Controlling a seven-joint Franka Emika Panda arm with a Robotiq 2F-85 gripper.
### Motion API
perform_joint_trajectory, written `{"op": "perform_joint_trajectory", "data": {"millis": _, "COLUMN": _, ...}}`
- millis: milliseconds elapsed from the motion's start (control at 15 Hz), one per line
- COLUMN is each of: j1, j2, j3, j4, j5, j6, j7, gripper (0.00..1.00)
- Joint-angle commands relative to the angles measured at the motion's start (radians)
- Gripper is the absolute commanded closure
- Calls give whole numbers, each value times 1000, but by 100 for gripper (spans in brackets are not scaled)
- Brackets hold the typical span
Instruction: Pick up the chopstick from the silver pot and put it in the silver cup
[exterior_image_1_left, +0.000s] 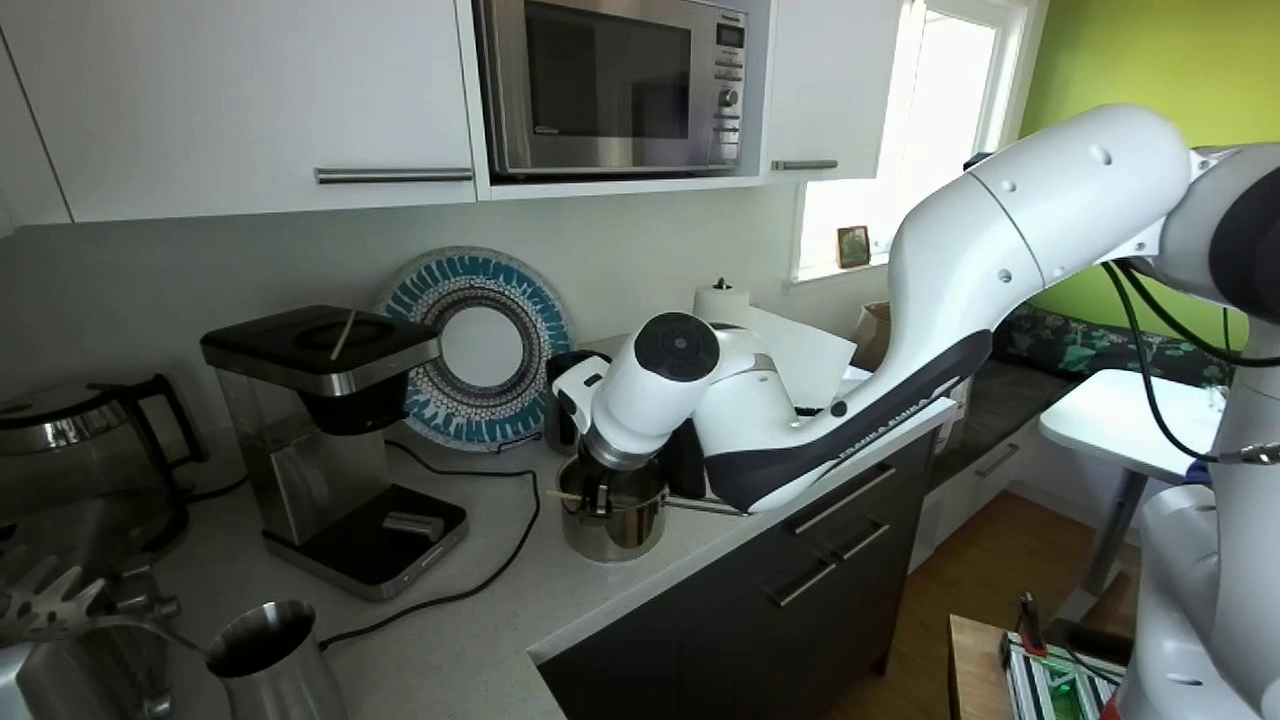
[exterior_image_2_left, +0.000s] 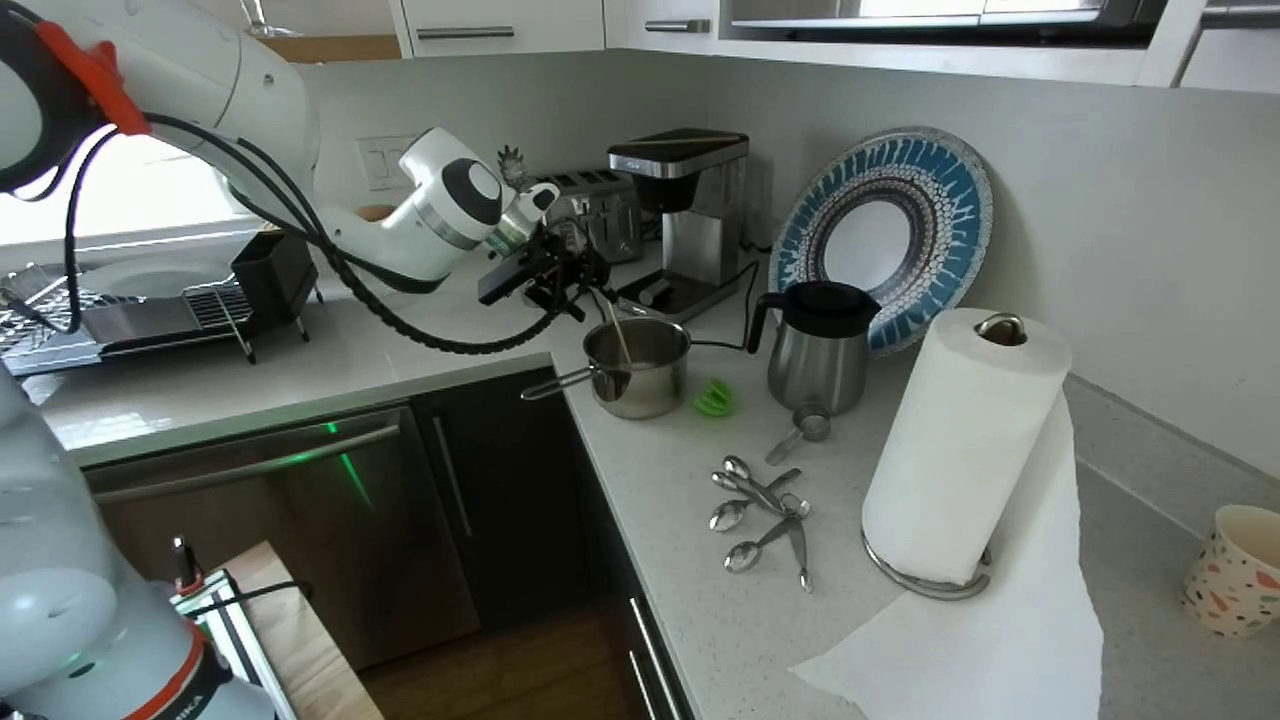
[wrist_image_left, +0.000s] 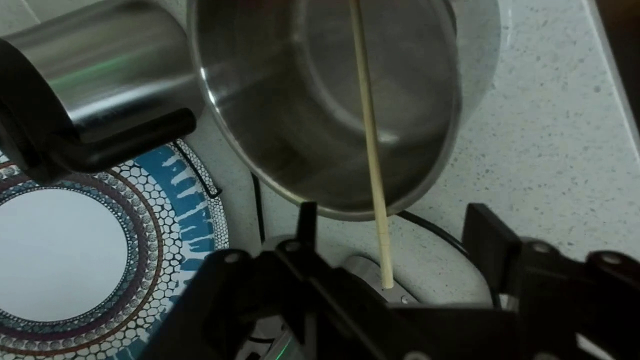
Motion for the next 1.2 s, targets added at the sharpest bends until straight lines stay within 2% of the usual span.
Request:
{"op": "perform_joint_trajectory", "data": {"millis": 0, "j1": -10, "j2": 74, "j3": -15, "j4": 46, "j5": -18, "j6": 99, "j7": 96, "gripper": 51}}
{"op": "perform_joint_trajectory", "data": {"millis": 267, "j1": -21, "j2": 121, "j3": -37, "j4": 69, "j5": -27, "j6": 201, "j7": 149, "gripper": 62}}
{"op": "perform_joint_trajectory", "data": {"millis": 333, "j1": -22, "j2": 129, "j3": -43, "j4": 73, "j5": -28, "j6": 216, "j7": 155, "gripper": 60}}
{"op": "perform_joint_trajectory", "data": {"millis": 467, "j1": -20, "j2": 144, "j3": -54, "j4": 81, "j5": -33, "j6": 240, "j7": 168, "gripper": 83}}
{"op": "perform_joint_trajectory", "data": {"millis": 667, "j1": -14, "j2": 133, "j3": -59, "j4": 88, "j5": -27, "j6": 233, "j7": 162, "gripper": 100}}
{"op": "perform_joint_trajectory", "data": {"millis": 867, "j1": -9, "j2": 83, "j3": -55, "j4": 97, "j5": -23, "j6": 210, "j7": 153, "gripper": 98}}
{"op": "perform_joint_trajectory", "data": {"millis": 1133, "j1": -9, "j2": 26, "j3": -66, "j4": 123, "j5": -72, "j6": 209, "j7": 174, "gripper": 98}}
